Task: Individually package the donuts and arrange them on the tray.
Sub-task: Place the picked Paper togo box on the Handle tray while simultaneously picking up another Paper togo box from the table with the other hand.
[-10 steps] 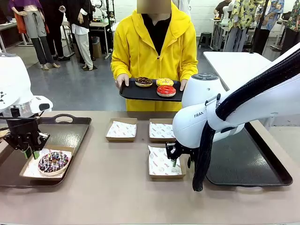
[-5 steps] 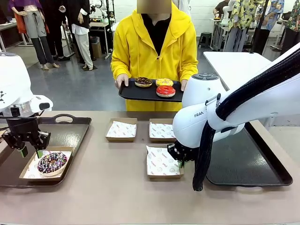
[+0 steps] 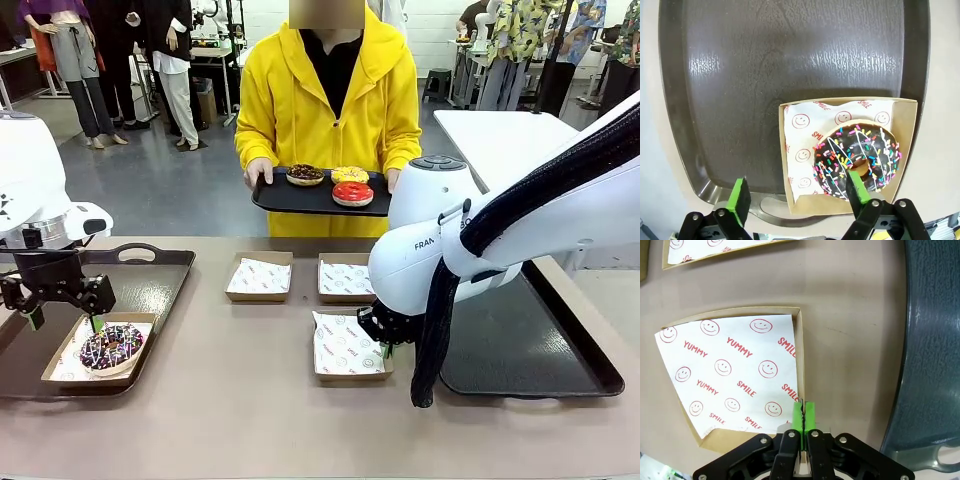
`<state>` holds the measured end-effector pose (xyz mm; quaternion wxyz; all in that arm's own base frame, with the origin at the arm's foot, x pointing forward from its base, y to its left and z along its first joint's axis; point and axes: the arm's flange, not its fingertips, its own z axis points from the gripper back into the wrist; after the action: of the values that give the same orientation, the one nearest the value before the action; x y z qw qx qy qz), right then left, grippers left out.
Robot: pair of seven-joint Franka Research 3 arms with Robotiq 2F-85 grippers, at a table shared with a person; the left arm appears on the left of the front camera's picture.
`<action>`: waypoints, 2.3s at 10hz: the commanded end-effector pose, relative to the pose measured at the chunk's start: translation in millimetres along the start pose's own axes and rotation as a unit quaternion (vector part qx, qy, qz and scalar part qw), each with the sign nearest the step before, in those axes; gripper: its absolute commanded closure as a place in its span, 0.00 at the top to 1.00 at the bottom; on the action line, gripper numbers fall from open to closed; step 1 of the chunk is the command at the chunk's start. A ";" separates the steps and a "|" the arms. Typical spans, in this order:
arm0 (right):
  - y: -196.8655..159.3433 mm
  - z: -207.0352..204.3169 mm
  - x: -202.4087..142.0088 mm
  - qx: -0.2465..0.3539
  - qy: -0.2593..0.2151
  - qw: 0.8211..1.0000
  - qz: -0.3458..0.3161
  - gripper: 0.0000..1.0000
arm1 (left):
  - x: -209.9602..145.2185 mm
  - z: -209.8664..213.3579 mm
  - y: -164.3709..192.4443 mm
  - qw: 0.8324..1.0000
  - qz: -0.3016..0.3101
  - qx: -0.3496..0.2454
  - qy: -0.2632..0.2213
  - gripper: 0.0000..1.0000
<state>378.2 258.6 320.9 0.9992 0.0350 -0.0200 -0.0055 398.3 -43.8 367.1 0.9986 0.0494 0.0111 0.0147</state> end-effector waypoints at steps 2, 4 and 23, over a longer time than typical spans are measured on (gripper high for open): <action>7.4 10.6 -11.8 -0.023 0.016 1.000 -0.011 0.00 | -5.4 6.6 2.4 1.000 -0.007 -0.018 0.006 1.00; 7.4 56.0 -25.9 -0.022 0.018 1.000 -0.010 0.00 | -12.6 23.6 12.3 0.995 -0.037 -0.095 0.006 1.00; 61.3 183.0 154.6 -0.035 -0.021 0.998 -0.057 0.00 | -74.3 46.3 250.2 0.798 0.035 -0.599 -0.052 1.00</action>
<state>521.5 300.1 510.9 0.9968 0.0233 -0.0351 -0.0678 318.6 198.3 438.0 0.8291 -0.5543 -0.0518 0.0517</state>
